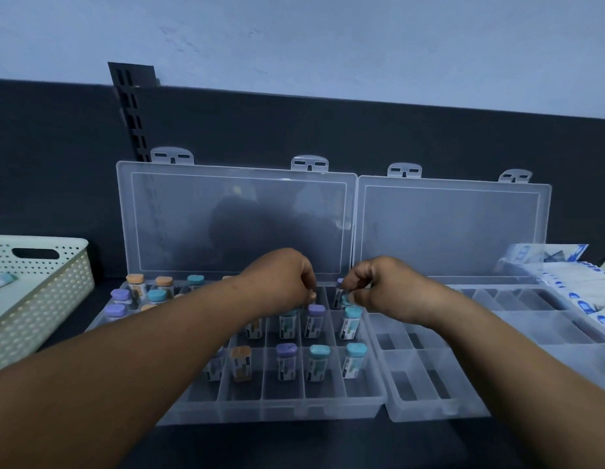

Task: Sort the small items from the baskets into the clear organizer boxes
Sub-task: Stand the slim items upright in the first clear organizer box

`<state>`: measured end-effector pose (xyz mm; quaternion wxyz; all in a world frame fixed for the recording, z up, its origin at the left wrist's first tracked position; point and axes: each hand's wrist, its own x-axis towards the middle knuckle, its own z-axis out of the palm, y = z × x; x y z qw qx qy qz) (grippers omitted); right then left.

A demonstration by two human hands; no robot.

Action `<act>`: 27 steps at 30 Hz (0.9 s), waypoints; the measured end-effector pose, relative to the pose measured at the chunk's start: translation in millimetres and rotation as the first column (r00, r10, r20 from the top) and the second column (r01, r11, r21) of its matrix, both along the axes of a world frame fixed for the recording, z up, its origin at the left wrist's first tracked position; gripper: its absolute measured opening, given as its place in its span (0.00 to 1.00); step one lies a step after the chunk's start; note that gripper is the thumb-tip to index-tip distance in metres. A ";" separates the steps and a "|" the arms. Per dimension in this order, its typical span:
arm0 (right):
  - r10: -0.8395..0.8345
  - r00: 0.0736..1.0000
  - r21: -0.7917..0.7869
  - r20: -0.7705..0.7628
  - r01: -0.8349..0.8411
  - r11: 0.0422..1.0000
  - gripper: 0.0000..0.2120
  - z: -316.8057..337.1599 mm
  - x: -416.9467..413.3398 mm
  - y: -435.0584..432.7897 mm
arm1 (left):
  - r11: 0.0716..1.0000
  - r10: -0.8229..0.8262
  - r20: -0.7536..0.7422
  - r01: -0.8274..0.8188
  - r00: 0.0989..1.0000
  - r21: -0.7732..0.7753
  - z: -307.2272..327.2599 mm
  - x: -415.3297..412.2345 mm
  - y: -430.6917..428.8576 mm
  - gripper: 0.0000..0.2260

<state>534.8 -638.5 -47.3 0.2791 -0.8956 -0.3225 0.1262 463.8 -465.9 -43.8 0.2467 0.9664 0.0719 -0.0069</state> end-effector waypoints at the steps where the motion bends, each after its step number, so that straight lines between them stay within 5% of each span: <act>1: -0.003 1.000 -0.003 0.005 0.003 1.000 0.06 0.5 -0.2 0.1 | 1.000 -0.001 0.005 0.001 1.000 0.000 0.1 -0.4 0.4 0.08; 17: 0.000 0.978 -0.039 0.210 0.009 0.999 0.05 23.8 -18.4 15.2 | 0.997 -0.023 0.142 0.013 0.990 0.073 11.7 -16.7 15.1 0.13; 27: 0.273 0.828 -0.256 0.489 -0.164 0.953 0.24 49.8 -70.8 95.0 | 0.919 0.002 0.324 -0.130 0.946 0.372 38.7 -93.6 99.4 0.18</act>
